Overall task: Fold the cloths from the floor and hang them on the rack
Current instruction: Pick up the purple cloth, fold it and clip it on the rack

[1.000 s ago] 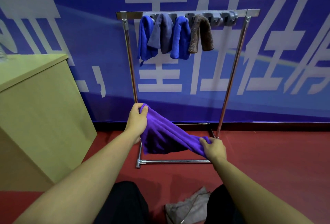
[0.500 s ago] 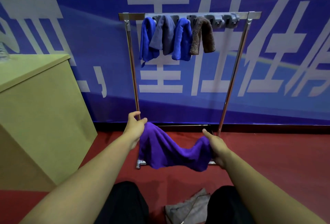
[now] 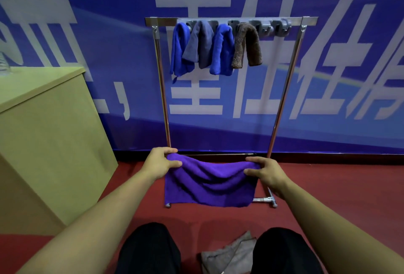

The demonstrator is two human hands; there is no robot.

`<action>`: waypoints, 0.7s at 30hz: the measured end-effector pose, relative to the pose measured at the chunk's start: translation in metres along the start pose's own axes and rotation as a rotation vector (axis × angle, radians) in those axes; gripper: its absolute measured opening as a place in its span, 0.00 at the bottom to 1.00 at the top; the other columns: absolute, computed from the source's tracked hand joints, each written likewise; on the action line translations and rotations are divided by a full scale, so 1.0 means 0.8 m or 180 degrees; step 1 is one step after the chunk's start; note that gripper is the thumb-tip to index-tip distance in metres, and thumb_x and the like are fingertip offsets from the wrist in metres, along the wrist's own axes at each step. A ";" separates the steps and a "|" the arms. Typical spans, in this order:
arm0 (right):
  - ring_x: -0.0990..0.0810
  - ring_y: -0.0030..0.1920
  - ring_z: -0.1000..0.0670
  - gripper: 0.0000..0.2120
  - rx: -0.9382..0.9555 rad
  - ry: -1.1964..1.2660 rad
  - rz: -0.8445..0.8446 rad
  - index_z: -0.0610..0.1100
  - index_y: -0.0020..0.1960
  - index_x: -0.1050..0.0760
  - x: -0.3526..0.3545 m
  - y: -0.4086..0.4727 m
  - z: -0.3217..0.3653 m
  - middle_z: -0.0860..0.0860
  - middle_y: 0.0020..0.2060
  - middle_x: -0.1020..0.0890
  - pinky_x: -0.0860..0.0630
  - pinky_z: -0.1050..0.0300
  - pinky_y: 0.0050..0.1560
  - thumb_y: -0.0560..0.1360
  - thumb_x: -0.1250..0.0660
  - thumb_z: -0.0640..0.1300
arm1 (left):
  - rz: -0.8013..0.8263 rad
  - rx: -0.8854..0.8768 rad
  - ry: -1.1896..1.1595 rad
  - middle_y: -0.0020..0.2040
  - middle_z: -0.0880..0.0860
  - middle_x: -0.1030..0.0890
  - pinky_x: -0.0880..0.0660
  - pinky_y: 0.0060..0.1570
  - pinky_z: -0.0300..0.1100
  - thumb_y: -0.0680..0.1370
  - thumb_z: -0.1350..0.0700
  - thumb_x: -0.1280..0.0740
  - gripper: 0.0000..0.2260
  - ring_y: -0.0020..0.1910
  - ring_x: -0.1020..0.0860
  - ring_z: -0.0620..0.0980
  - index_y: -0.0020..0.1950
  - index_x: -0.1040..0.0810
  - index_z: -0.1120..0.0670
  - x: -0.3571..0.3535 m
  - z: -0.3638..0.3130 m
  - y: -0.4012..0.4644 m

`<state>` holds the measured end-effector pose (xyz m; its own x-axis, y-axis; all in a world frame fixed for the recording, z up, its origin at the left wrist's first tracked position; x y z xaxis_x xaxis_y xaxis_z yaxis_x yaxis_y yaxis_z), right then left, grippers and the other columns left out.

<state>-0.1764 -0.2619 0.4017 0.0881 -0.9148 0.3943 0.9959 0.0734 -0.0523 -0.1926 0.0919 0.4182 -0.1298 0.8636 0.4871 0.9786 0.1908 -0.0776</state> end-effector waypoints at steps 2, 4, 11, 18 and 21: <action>0.19 0.50 0.52 0.24 0.0046 -0.0228 -0.0015 0.39 0.62 0.20 0.007 0.001 0.000 0.46 0.54 0.16 0.22 0.68 0.50 0.67 0.21 0.35 | -0.0018 -0.0109 0.0468 0.55 0.54 0.15 0.23 0.63 0.46 0.66 0.59 0.17 0.26 0.54 0.17 0.50 0.63 0.17 0.57 0.008 0.003 0.003; 0.19 0.52 0.52 0.24 0.0079 -0.0447 0.0007 0.41 0.62 0.19 0.014 0.002 0.002 0.48 0.54 0.17 0.25 0.65 0.53 0.67 0.20 0.37 | -0.0086 -0.0218 0.0769 0.57 0.52 0.15 0.24 0.63 0.45 0.65 0.56 0.17 0.25 0.56 0.18 0.49 0.61 0.16 0.54 0.015 0.003 0.001; 0.18 0.46 0.54 0.17 0.0189 -0.0686 0.0014 0.39 0.57 0.17 0.029 0.002 0.007 0.50 0.46 0.15 0.21 0.60 0.54 0.69 0.21 0.39 | -0.0116 -0.0402 0.1284 0.52 0.51 0.14 0.25 0.54 0.40 0.69 0.53 0.19 0.18 0.53 0.17 0.50 0.57 0.14 0.54 0.024 0.004 -0.003; 0.21 0.37 0.55 0.04 0.0293 -0.1102 0.0209 0.44 0.48 0.15 0.037 0.011 0.008 0.49 0.39 0.14 0.20 0.56 0.46 0.74 0.25 0.43 | 0.0090 -0.0438 0.1494 0.38 0.51 0.16 0.30 0.35 0.36 0.74 0.52 0.23 0.05 0.38 0.21 0.47 0.47 0.13 0.51 0.031 0.002 -0.001; 0.25 0.33 0.53 0.09 0.0273 -0.1381 0.0304 0.49 0.38 0.18 0.041 0.013 0.008 0.49 0.32 0.17 0.24 0.55 0.39 0.77 0.29 0.46 | 0.0315 -0.0364 0.1569 0.39 0.52 0.14 0.26 0.39 0.41 0.75 0.50 0.25 0.05 0.38 0.20 0.49 0.45 0.13 0.50 0.036 0.007 0.003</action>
<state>-0.1632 -0.2887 0.4202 0.1612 -0.6524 0.7405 0.9793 0.1988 -0.0381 -0.1946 0.1196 0.4273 0.0280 0.5473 0.8365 0.9972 0.0432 -0.0617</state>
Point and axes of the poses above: each hand's wrist, its own y-axis towards the middle knuckle, its own x-axis out of the back of the hand, z = x × y, the point moved 1 cm from there along y, towards the middle knuckle
